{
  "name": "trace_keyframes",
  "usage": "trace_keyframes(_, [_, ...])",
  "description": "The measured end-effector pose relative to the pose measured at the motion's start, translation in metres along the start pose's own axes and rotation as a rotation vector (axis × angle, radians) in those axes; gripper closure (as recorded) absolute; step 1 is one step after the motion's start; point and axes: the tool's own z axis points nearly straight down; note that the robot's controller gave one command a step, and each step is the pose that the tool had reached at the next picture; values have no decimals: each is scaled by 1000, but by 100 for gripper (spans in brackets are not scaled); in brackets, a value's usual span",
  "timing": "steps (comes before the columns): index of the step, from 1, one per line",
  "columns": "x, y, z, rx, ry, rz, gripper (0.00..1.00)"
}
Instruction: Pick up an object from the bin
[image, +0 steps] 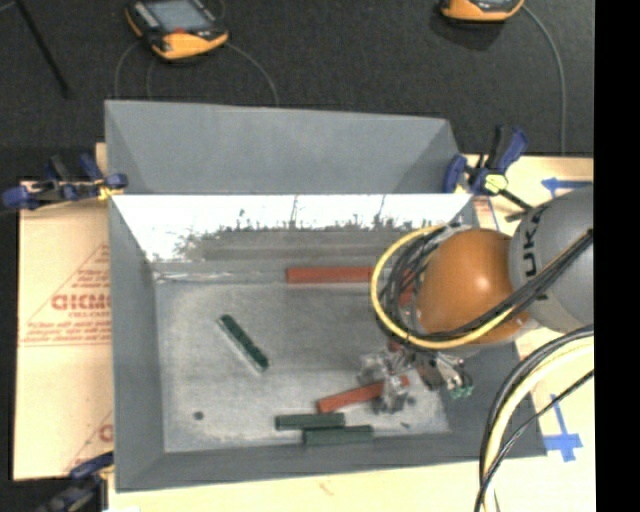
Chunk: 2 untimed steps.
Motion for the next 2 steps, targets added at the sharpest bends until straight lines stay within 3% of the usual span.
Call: trace_keyframes(2, [0, 0, 0, -1, 0, 3, 100])
